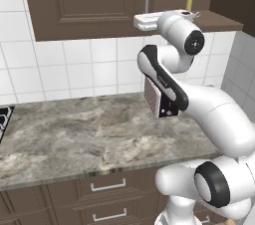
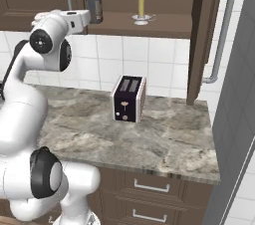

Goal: Get the candle and the liquor from the cabinet and move them to the dining counter.

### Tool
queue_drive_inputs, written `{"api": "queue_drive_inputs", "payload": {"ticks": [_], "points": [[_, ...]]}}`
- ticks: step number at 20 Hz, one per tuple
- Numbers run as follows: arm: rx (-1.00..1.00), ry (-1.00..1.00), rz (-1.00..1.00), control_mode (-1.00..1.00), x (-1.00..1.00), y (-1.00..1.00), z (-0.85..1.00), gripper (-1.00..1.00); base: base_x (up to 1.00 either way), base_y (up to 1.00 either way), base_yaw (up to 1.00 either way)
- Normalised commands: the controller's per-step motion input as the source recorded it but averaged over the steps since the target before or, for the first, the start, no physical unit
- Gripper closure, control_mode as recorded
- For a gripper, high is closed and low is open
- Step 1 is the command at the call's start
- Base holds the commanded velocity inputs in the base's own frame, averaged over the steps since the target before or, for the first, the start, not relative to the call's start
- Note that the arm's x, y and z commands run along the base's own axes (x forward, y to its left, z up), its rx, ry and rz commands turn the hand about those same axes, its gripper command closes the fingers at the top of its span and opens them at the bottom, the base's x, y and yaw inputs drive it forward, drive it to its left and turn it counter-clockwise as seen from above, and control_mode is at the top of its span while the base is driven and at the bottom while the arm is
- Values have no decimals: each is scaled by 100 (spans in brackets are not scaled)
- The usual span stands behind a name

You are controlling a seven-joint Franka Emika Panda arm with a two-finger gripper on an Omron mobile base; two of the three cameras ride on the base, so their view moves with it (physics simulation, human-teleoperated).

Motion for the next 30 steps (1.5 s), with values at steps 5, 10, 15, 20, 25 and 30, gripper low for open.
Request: {"api": "queue_drive_inputs", "payload": {"ticks": [5,10,15,20,25,30], "points": [[0,-1,0,-100,39,25,0,-100,0,0,0],[0,0,-1,-100,46,5,0,-100,0,0,0],[1,0,0,-100,46,0,0,-100,0,0,0],[0,0,0,-100,42,0,0,-100,0,0,0],[0,0,0,-100,40,0,0,-100,0,0,0],[0,0,0,-100,3,0,0,100,0,0,0]]}}
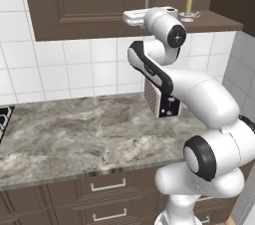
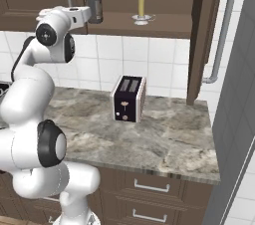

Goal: Get the candle and the liquor from the cabinet and move them to the dining counter.

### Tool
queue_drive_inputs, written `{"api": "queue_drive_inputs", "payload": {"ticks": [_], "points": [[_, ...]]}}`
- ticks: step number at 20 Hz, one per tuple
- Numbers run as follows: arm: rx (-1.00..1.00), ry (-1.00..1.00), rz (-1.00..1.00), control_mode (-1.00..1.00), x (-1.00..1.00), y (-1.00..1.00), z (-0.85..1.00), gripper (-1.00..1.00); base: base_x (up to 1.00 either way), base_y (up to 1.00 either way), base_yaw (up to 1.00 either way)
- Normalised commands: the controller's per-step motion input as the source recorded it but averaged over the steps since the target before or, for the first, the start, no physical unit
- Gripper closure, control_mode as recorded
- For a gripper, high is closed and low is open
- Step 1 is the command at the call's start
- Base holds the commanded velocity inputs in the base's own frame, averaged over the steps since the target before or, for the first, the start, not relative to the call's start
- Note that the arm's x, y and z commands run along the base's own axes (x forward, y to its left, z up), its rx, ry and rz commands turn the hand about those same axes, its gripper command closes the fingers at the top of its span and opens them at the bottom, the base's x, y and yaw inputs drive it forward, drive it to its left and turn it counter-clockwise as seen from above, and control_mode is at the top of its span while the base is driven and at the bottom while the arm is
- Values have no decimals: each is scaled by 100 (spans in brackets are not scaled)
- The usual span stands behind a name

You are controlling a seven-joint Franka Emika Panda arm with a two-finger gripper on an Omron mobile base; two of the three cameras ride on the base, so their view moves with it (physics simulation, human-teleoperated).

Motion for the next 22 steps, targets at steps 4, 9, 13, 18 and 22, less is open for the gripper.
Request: {"api": "queue_drive_inputs", "payload": {"ticks": [4,9,13,18,22], "points": [[0,0,0,-100,0,0,0,100,0,0,0],[0,0,0,-100,0,0,0,100,0,0,0],[0,0,0,-100,0,0,0,100,0,0,0],[0,1,1,-100,-33,13,-2,100,0,0,0],[0,4,11,-100,-52,50,-4,100,0,0,0]]}}
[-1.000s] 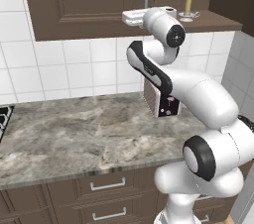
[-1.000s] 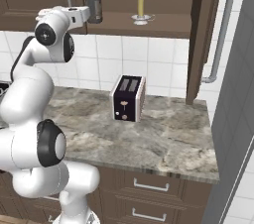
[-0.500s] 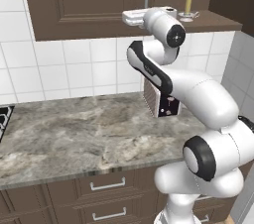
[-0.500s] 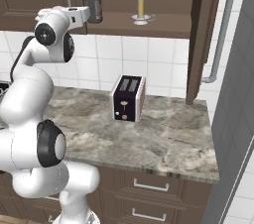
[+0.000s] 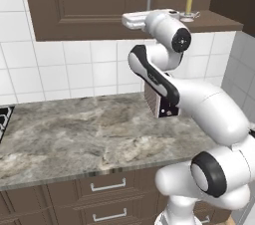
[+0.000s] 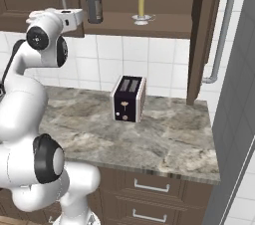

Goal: Get the candle and the liquor from the cabinet and move them to the dining counter.

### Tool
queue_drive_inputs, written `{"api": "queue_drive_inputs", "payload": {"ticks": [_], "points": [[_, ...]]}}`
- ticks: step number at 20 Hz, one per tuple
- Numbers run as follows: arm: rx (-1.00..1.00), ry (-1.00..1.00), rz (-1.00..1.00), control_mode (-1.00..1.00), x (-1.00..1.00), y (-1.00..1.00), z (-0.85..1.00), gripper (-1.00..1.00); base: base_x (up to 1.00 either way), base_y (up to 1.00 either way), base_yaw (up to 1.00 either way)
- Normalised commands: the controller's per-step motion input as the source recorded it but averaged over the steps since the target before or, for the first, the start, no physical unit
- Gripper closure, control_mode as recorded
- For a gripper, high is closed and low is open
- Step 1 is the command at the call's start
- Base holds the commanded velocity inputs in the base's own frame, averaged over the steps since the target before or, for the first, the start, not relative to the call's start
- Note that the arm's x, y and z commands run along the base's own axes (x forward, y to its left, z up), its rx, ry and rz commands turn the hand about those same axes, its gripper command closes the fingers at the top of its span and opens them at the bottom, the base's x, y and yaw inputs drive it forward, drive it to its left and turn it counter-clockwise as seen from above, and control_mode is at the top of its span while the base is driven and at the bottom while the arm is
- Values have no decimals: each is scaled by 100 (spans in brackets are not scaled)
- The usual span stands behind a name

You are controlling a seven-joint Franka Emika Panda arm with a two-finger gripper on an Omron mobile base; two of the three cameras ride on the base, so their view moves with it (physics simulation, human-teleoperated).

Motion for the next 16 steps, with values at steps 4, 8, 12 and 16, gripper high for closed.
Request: {"api": "queue_drive_inputs", "payload": {"ticks": [4,8,12,16], "points": [[0,3,15,-100,-69,54,-6,100,0,0,0],[0,1,16,-100,-73,63,-9,100,0,0,0],[0,0,17,-100,-87,72,-10,100,0,0,0],[-1,0,15,-100,-97,77,-4,100,0,0,0]]}}
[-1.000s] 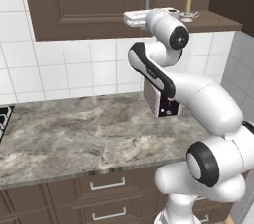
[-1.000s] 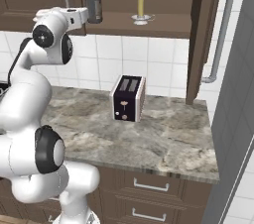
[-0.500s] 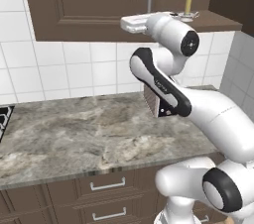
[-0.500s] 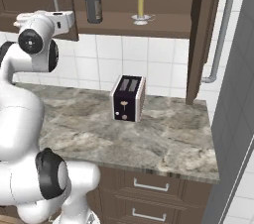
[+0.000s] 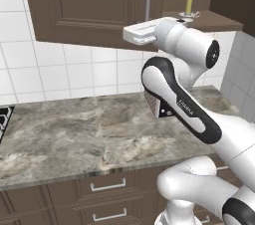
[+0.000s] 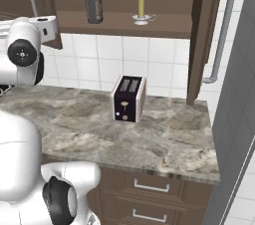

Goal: Get the candle and the liquor from the cabinet and move them to the dining counter.

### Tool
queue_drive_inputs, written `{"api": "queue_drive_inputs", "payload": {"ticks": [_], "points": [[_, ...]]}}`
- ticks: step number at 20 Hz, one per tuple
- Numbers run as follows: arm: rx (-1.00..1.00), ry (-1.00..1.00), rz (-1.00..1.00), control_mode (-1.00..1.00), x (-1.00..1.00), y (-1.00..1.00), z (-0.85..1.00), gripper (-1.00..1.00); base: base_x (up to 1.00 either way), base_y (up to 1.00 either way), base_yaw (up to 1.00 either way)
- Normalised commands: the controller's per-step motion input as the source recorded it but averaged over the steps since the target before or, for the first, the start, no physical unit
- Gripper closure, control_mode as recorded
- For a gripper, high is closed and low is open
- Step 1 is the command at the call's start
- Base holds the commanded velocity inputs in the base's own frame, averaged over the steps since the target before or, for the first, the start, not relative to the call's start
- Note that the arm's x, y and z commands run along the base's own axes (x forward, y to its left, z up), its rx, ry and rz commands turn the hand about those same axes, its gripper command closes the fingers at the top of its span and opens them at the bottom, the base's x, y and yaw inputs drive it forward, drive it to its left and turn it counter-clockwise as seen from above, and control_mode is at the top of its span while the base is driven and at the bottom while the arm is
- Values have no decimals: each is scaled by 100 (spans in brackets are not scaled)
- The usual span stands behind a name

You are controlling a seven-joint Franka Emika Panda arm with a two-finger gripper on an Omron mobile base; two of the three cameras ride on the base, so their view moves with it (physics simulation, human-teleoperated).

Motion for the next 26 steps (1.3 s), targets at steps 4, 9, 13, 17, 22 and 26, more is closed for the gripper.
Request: {"api": "queue_drive_inputs", "payload": {"ticks": [4,9,13,17,22,26], "points": [[-5,0,14,-100,-88,93,-17,100,0,0,0],[-9,0,13,-100,-58,100,-16,100,0,0,0],[-9,0,11,-100,-39,100,-13,100,0,0,0],[-10,0,8,-100,-18,100,-19,100,0,0,0],[-9,0,4,-100,-11,100,-21,100,0,0,0],[-9,0,0,-100,-2,100,-20,100,0,0,0]]}}
